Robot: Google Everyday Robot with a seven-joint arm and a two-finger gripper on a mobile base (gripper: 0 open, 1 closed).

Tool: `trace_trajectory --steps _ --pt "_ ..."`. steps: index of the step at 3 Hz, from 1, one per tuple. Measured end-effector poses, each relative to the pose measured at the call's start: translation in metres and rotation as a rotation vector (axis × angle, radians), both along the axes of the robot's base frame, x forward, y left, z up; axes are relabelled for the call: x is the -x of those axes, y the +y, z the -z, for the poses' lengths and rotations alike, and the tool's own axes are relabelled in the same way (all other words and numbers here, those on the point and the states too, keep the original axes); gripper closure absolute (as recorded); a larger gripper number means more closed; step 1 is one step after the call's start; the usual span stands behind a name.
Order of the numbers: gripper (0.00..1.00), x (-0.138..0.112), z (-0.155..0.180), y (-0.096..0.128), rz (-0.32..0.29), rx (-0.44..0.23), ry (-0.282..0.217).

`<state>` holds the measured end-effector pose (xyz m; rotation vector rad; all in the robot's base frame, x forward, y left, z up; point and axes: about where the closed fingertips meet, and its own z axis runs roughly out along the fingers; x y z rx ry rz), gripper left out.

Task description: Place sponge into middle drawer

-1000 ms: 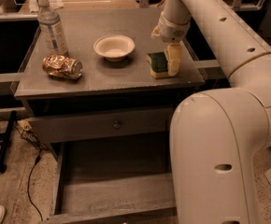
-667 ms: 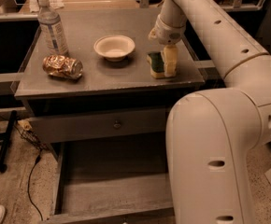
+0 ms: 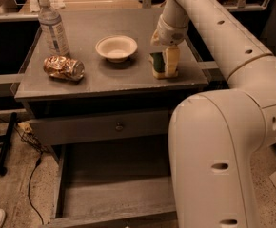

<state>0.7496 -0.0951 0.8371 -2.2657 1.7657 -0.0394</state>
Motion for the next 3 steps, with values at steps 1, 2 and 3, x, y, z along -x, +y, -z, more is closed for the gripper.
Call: trace_trajectory --steps 1,2,3 --pt "0.42 0.0000 0.0000 0.0000 0.000 0.000 0.000" --pt "0.65 0.0000 0.0000 0.0000 0.000 0.000 0.000" --pt "0.97 -0.0003 -0.0027 -0.0002 0.004 -0.007 -0.010"
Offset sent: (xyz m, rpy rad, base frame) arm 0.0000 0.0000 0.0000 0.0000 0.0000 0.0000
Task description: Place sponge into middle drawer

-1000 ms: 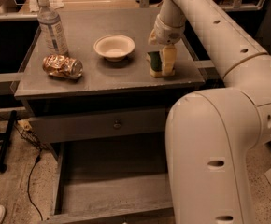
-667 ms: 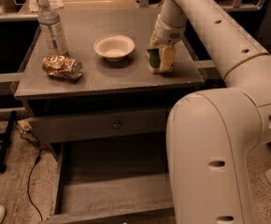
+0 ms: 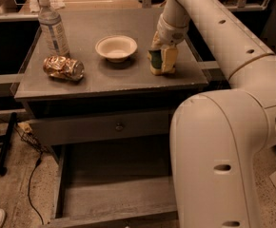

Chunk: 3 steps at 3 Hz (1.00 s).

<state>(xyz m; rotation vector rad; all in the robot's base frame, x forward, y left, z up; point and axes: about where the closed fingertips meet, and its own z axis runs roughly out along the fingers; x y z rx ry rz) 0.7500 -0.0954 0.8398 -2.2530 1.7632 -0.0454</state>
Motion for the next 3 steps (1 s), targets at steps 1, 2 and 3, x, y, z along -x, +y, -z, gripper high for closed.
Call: trace_trajectory --steps 1,2,3 --pt "1.00 0.001 -0.007 -0.001 0.012 -0.017 -0.023" --pt "1.00 0.019 -0.034 -0.011 0.050 -0.052 -0.078" --pt "1.00 0.053 -0.064 -0.015 0.087 -0.083 -0.142"
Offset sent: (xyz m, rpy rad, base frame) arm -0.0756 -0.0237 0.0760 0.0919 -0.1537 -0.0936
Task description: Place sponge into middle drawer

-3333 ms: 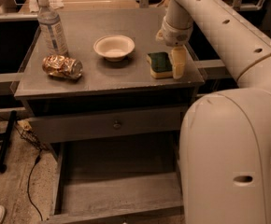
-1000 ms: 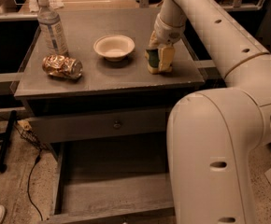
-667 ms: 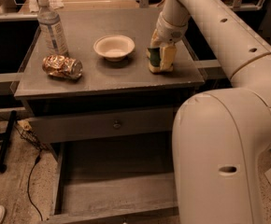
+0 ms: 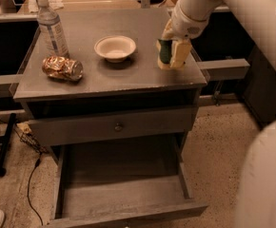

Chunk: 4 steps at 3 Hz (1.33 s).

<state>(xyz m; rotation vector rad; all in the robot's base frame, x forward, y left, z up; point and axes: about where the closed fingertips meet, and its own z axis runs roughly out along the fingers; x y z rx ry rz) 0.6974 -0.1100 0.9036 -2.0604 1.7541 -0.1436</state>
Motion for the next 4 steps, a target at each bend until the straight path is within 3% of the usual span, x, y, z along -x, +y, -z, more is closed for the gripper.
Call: trace_trajectory --steps 1,2,3,4 --pt "1.00 0.056 -0.012 0.014 0.004 -0.021 -0.035" --pt "1.00 0.055 -0.012 0.008 0.019 -0.017 -0.048" --pt "1.00 0.083 -0.014 0.006 0.033 -0.019 -0.066" --pt "1.00 0.142 0.021 0.006 0.055 0.012 -0.011"
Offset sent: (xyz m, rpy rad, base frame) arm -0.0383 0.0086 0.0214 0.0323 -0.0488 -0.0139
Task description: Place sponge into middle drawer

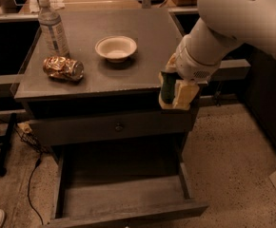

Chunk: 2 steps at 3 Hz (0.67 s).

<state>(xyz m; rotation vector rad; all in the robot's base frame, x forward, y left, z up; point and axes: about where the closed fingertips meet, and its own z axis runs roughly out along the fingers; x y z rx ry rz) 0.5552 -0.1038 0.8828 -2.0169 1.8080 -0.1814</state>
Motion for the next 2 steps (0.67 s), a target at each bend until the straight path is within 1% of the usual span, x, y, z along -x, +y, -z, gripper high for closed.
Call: trace_trajectory --steps 1,2 --pt "1.00 0.000 0.000 0.000 0.000 0.000 0.000" --pt "1.00 0.009 0.032 0.006 0.020 -0.021 0.048"
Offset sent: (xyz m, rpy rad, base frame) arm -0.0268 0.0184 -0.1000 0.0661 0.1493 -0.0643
